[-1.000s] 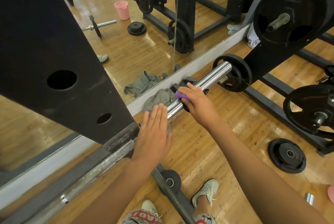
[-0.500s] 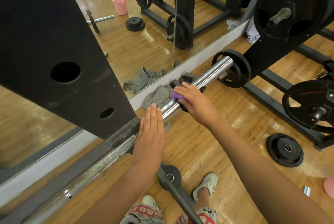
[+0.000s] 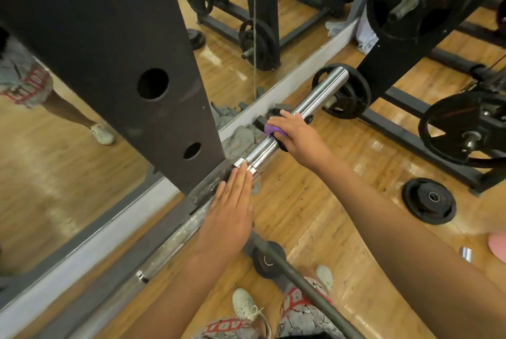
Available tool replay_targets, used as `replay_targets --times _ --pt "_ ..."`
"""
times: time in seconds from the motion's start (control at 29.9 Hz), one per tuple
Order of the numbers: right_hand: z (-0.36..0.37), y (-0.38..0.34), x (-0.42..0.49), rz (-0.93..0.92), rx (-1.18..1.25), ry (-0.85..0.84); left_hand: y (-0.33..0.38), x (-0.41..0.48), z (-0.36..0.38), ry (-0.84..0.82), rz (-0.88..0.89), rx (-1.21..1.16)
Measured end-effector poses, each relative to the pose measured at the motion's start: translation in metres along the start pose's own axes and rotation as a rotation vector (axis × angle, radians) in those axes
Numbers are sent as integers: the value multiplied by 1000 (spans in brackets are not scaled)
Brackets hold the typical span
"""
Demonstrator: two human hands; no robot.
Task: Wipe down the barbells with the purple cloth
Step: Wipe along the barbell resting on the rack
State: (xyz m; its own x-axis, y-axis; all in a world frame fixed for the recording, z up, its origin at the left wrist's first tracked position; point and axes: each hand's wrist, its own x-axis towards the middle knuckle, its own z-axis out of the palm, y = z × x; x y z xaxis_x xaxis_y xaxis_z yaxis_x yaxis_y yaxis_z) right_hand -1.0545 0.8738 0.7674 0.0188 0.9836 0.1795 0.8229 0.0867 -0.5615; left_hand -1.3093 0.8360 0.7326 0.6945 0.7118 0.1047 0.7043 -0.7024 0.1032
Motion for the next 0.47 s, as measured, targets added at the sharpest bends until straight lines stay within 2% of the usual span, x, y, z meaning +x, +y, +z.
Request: replay_targets --times 0.17,0.3,0.47 --pt "-4 -4 -2 57 8 -18 12 -2 -1 -24 -55 -47" --pt "6 -8 -8 -11 -5 -52 17 -2 -1 -71 -104 -111" --pt "5 -2 -3 -31 -28 -74 16 -10 -15 20 -114 -292"
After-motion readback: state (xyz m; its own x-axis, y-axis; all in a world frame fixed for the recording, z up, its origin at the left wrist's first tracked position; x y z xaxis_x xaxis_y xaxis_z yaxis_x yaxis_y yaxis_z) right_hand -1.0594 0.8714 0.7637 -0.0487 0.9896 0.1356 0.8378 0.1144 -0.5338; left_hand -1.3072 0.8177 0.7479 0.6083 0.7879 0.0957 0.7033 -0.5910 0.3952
